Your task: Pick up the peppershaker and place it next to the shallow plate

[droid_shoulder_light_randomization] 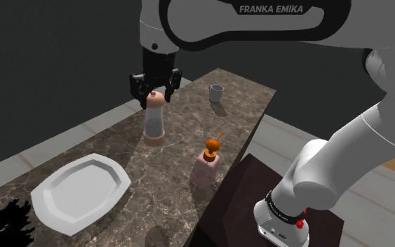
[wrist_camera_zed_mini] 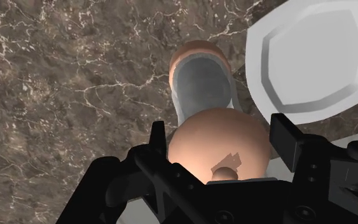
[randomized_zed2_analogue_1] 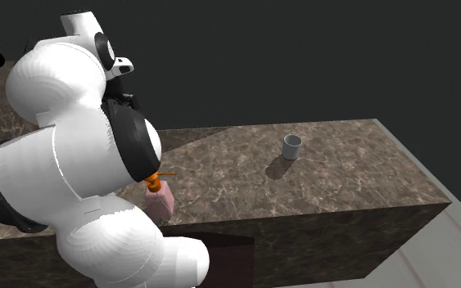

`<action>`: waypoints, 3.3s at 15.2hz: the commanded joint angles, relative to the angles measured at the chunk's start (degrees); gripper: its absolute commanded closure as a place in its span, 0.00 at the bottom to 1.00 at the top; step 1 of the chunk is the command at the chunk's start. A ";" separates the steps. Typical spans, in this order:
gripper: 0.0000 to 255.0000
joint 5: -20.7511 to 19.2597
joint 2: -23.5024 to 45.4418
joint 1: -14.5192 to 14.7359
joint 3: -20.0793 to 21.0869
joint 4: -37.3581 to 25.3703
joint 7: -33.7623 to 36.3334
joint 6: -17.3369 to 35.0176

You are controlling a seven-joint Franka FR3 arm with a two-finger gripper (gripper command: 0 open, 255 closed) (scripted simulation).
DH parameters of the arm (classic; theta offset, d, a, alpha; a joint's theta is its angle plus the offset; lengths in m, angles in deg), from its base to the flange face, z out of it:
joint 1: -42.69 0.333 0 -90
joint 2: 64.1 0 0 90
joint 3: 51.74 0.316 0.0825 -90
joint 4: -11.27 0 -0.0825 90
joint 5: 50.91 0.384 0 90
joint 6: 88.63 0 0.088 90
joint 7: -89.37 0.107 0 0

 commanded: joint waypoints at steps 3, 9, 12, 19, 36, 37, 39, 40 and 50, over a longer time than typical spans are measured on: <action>1.00 0.07 -0.10 0.12 0.17 3.18 0.20 3.12; 1.00 0.00 0.21 0.21 0.39 7.49 0.45 7.72; 1.00 -0.11 0.55 0.25 0.53 9.48 0.63 10.03; 1.00 -0.56 1.81 0.29 0.89 13.70 1.20 15.42; 1.00 -2.19 5.40 0.20 1.56 19.44 2.78 24.47; 1.00 -2.19 5.40 0.20 1.56 19.44 2.78 24.47; 0.00 -2.18 5.40 0.20 1.56 19.44 2.78 24.47; 0.00 -2.19 5.40 0.20 1.56 19.44 2.78 24.47; 0.00 -0.48 1.70 0.44 1.13 15.56 1.51 17.17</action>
